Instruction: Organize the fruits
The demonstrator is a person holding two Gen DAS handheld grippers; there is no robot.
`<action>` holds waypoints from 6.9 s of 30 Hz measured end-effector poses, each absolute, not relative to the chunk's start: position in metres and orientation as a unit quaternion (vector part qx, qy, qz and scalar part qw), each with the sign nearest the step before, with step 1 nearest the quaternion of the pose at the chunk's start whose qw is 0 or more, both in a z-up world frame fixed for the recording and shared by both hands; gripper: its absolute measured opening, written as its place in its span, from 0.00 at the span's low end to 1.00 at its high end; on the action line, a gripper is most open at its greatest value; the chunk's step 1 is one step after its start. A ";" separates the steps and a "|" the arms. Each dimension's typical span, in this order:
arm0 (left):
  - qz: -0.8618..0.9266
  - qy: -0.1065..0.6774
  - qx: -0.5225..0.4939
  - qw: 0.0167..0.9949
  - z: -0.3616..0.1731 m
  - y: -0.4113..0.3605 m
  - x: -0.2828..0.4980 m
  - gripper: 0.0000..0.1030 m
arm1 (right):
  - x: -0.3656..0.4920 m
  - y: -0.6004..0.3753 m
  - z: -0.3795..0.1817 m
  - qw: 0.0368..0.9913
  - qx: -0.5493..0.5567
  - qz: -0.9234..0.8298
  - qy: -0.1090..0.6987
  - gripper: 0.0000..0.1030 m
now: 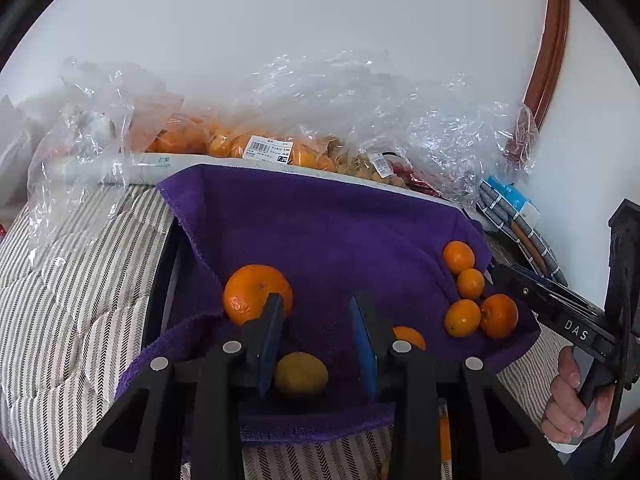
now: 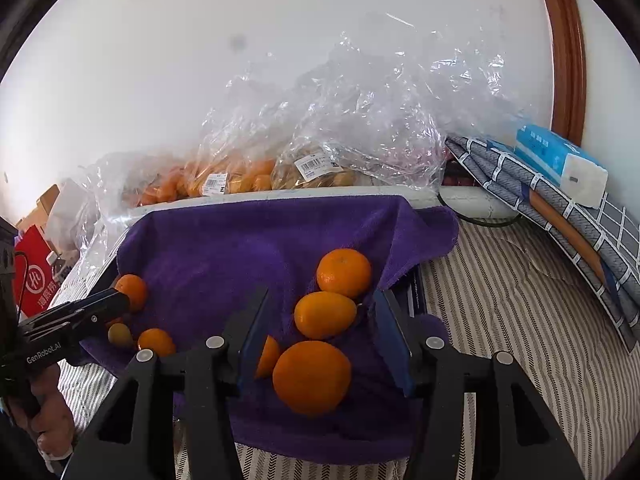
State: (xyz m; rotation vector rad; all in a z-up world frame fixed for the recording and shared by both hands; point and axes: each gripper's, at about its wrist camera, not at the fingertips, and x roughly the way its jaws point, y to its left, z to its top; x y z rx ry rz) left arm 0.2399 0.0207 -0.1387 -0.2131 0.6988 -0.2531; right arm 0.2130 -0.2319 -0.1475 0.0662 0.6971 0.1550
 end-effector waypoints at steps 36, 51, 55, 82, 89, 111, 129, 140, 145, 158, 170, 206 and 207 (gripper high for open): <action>-0.045 0.329 -0.119 0.936 -0.135 0.096 0.138 0.47 | 0.113 -0.149 -0.161 0.913 0.023 0.115 0.391 0.53; -0.109 0.367 -0.095 0.919 -0.142 0.067 0.152 0.47 | 0.123 -0.153 -0.164 0.905 0.021 0.139 0.401 0.34; -0.157 0.377 -0.096 0.908 -0.144 0.034 0.154 0.47 | 0.110 -0.187 -0.155 0.913 0.023 0.113 0.391 0.34; -0.127 0.361 -0.074 0.921 -0.118 0.026 0.227 0.24 | 0.191 -0.218 -0.121 0.935 0.025 0.114 0.336 0.34; -0.137 0.373 -0.081 0.914 -0.131 0.016 0.247 0.24 | 0.225 -0.206 -0.142 0.925 0.033 0.128 0.357 0.34; -0.060 0.346 -0.044 0.935 -0.084 0.018 0.157 0.49 | 0.122 -0.219 -0.080 0.942 0.029 0.035 0.332 0.59; -0.018 0.286 -0.039 0.957 -0.026 0.007 0.004 0.84 | -0.043 -0.228 -0.029 0.950 0.001 -0.032 0.311 0.88; -0.009 0.275 -0.030 0.961 -0.016 0.003 -0.003 0.85 | -0.049 -0.228 -0.029 0.950 0.015 -0.024 0.310 0.91; -0.006 0.273 -0.033 0.961 -0.012 0.004 -0.005 0.85 | -0.050 -0.228 -0.026 0.951 0.015 -0.023 0.309 0.91; -0.004 0.274 -0.033 0.961 -0.012 0.004 -0.005 0.85 | -0.054 -0.232 -0.022 0.952 0.021 -0.028 0.303 0.91; -0.005 0.273 -0.030 0.961 -0.012 0.003 -0.006 0.85 | -0.053 -0.231 -0.021 0.952 0.021 -0.025 0.304 0.91; 0.003 0.258 -0.032 0.965 -0.005 0.006 -0.012 0.85 | -0.056 -0.224 -0.022 0.952 0.026 -0.023 0.303 0.91; 0.001 0.260 -0.032 0.965 -0.005 0.006 -0.011 0.85 | -0.055 -0.223 -0.023 0.952 0.026 -0.022 0.304 0.91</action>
